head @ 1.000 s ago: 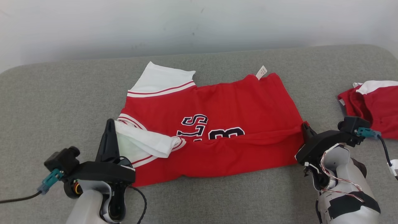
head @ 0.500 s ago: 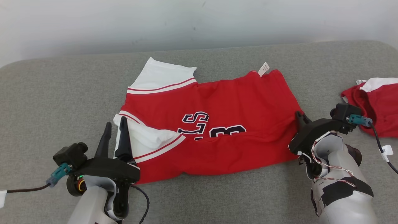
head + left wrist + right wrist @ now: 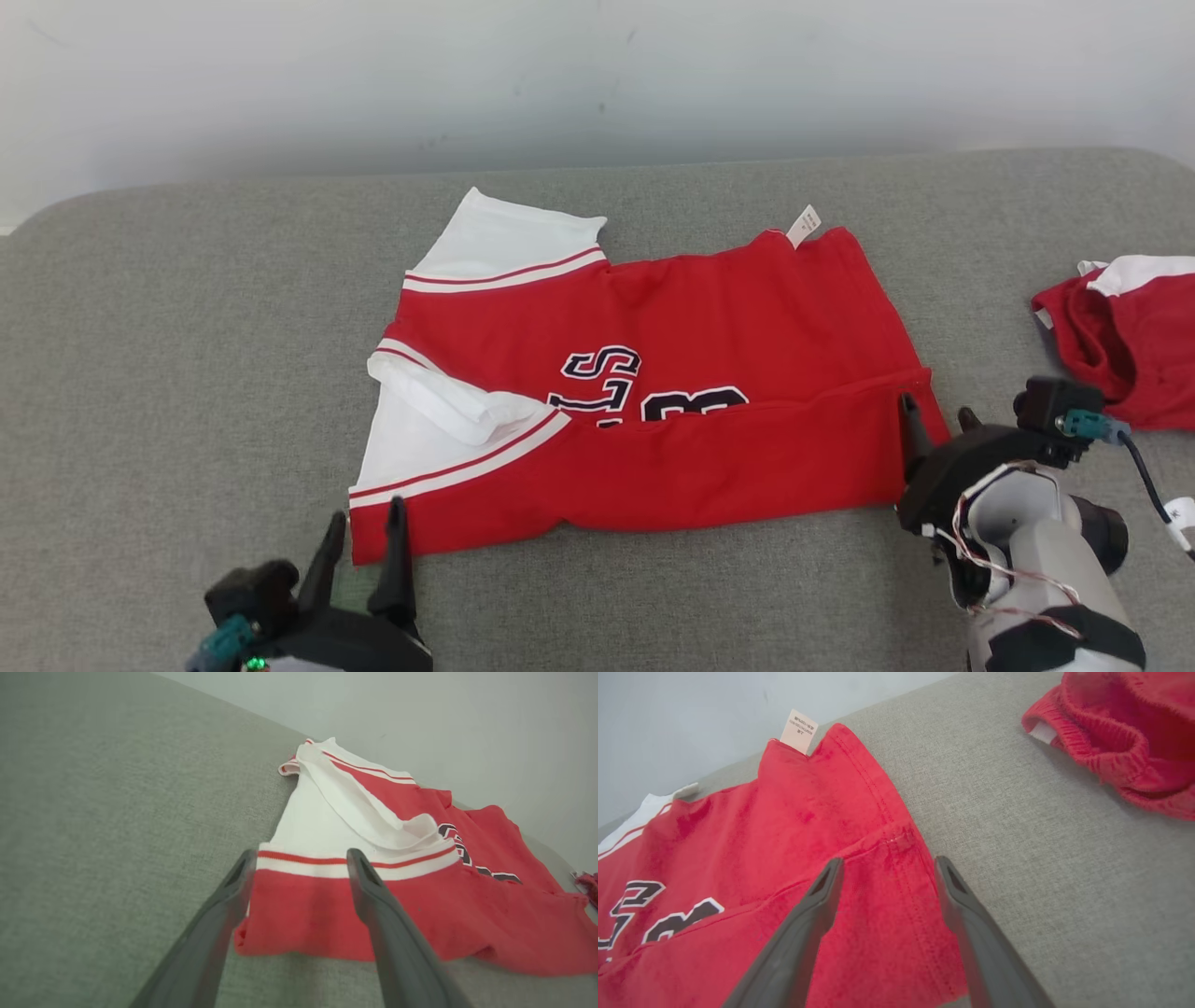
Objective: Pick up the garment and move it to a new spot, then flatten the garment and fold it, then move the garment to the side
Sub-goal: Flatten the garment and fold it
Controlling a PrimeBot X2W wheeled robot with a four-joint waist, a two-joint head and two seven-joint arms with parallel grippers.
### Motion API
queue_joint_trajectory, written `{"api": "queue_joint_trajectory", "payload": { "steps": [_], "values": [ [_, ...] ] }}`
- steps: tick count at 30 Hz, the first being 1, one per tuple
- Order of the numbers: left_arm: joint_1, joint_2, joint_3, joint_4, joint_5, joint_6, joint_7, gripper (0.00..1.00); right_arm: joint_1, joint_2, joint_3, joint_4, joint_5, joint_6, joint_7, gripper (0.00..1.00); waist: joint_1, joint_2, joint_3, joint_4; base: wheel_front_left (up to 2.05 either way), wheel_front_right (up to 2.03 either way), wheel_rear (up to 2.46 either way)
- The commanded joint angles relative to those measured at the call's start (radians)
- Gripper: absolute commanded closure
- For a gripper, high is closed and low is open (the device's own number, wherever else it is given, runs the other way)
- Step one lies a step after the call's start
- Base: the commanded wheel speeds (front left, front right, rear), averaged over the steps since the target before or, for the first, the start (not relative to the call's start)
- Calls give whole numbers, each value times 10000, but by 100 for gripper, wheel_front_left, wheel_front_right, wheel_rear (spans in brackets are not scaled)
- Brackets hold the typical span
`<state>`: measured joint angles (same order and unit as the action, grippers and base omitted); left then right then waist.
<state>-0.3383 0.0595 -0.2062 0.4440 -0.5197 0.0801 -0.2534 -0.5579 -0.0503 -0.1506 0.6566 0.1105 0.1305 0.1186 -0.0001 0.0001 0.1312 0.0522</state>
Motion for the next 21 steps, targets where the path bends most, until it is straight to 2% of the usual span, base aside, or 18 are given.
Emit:
{"api": "queue_joint_trajectory", "payload": {
  "steps": [1,6,12,21],
  "values": [
    [294,55,-79,-52,33,86,87,0,361,2,-17,-334,-208,4,186,0,1,-1,-37,12,0,0,0],
    [513,162,-287,-16,388,504,343,0,905,0,-168,-1097,-562,4,918,0,1,-1,-47,-1,0,0,0],
    [388,290,-486,255,714,986,733,0,947,0,-423,-1128,-1205,4,1618,0,1,-1,5,-57,0,0,0],
    [293,265,-537,532,534,1009,953,0,1039,3,-337,-1010,-1067,4,2067,0,1,-1,69,2,0,0,0]
  ]
}}
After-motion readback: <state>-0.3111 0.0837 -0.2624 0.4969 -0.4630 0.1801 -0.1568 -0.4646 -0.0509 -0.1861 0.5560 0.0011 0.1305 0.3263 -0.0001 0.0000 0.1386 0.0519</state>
